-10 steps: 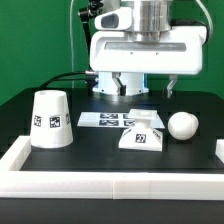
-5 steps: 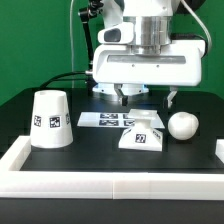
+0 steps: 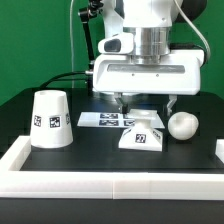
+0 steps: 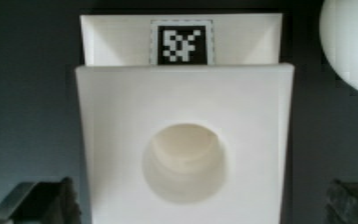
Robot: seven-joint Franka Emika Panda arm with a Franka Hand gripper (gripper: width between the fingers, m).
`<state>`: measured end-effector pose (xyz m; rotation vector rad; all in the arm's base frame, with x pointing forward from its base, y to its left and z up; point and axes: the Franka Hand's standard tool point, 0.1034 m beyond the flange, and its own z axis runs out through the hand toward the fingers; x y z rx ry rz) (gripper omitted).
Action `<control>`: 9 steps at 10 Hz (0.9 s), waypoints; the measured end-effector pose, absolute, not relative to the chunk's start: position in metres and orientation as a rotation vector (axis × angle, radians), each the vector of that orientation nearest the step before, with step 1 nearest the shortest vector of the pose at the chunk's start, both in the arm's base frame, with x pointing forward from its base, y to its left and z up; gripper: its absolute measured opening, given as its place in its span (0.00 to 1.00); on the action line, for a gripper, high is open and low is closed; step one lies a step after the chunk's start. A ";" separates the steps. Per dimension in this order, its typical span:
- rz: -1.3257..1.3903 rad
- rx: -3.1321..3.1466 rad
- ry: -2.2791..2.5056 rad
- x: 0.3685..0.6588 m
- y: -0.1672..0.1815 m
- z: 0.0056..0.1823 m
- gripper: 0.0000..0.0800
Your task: Assemble lamp
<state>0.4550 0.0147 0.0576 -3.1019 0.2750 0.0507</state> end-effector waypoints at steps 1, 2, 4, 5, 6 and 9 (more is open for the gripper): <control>0.051 -3.102 0.275 0.455 0.015 0.058 0.88; 0.050 -3.102 0.274 0.455 0.015 0.058 0.88; 0.049 -3.102 0.270 0.455 0.015 0.058 0.70; 0.049 -3.102 0.269 0.455 0.015 0.058 0.66; 0.049 -3.102 0.268 0.455 0.015 0.058 0.66; 0.049 -3.102 0.265 0.455 0.015 0.058 0.66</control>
Offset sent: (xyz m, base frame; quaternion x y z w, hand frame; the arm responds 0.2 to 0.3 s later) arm 0.0000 0.0000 0.0000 0.0000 0.0000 0.0000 1.0000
